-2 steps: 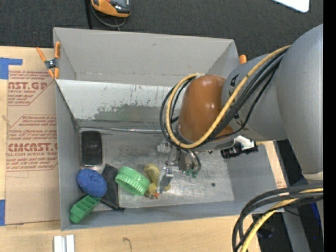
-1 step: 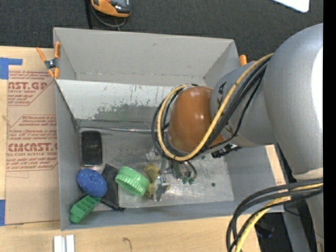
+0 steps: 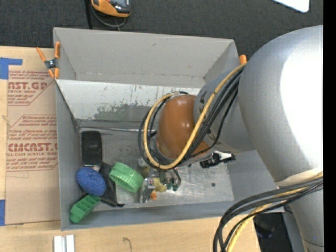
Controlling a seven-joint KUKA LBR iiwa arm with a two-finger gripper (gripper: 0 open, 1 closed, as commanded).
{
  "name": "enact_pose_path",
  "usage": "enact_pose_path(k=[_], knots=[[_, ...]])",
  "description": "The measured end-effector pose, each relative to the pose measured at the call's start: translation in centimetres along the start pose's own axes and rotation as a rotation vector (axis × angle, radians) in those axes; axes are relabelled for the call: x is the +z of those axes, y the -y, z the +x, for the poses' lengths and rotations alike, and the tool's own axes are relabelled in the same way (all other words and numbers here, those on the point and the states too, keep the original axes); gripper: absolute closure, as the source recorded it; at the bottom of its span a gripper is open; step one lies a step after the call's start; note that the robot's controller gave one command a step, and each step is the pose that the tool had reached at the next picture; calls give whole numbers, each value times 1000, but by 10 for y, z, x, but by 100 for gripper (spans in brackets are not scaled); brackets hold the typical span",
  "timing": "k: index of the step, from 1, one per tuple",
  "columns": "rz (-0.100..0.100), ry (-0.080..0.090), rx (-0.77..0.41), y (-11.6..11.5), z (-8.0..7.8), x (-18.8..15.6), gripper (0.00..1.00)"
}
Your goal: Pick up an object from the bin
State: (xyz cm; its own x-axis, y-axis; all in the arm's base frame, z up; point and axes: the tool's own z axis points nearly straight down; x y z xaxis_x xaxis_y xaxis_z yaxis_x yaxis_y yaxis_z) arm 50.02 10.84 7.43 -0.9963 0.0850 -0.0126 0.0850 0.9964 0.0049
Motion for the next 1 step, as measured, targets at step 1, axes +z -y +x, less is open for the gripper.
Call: enact_pose_path(k=[1], knots=[[0, 0, 0, 0, 0, 0, 100]])
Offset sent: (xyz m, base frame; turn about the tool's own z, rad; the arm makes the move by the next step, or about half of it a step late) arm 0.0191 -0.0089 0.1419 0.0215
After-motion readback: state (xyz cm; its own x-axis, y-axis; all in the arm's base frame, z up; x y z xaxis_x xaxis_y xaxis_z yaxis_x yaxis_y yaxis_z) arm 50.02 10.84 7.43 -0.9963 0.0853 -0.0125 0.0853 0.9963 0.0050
